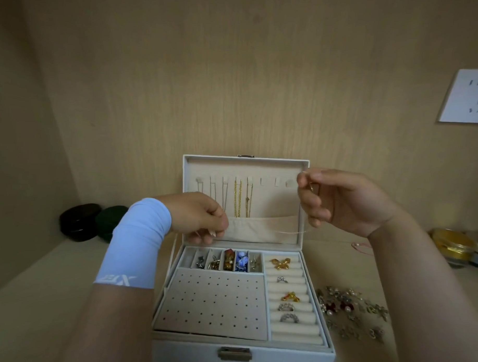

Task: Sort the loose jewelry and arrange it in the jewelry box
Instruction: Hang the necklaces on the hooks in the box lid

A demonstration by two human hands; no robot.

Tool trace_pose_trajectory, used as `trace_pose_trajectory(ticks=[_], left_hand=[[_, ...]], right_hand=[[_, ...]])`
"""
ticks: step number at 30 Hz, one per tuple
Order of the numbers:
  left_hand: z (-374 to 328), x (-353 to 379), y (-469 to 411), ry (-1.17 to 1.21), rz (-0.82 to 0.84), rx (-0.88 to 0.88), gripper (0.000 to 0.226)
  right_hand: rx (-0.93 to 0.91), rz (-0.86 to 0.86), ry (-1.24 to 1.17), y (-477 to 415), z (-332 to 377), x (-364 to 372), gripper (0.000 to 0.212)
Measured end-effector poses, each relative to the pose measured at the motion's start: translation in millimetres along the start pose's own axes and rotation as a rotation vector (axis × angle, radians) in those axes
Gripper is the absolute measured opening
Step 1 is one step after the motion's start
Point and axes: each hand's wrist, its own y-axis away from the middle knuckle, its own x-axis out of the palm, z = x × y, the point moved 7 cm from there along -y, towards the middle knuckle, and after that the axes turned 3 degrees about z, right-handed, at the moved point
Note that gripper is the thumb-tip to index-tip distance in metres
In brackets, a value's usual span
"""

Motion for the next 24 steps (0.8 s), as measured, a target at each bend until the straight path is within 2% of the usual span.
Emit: trace_pose_trajectory(ticks=[2, 5, 9, 11, 13, 15, 19, 21, 24], left_hand=[[-1, 8, 0, -0.078, 0.084, -0.048, 0.011], [-6, 16, 2, -0.206, 0.134, -0.104, 0.009], [-19, 11, 3, -0.278, 0.043, -0.062, 0.016], [-38, 4, 1, -0.167, -0.096, 0.087, 0.016], [-56, 2, 1, 0.125, -0.179, 0.228, 0.022], [-64, 7, -1, 0.347, -0.176, 0.274, 0.025], [-66, 23, -5, 0.566, -0.035, 0.295, 0.023], [-62, 22, -11, 0.535, -0.061, 0.301, 0.021], [-58, 13, -14, 0.315, -0.223, 0.295, 0.012]], right_hand=[[0.022, -0.108, 0.184, -3, 2, 0, 0.012], [0.044, -0.182, 0.456, -8, 6, 13, 0.021], [0.058, -0.212, 0.664, -19, 9, 37, 0.023], [0.075, -0.230, 0.706, -24, 6, 43, 0.024], [0.079, -0.266, 0.731, -27, 5, 44, 0.025], [0.051, -0.335, 0.770, -28, 9, 39, 0.025], [0.013, -0.424, 0.750, -24, 18, 26, 0.024], [0.031, -0.419, 0.719, -20, 18, 21, 0.023], [0.134, -0.390, 0.733, -14, 11, 11, 0.022]])
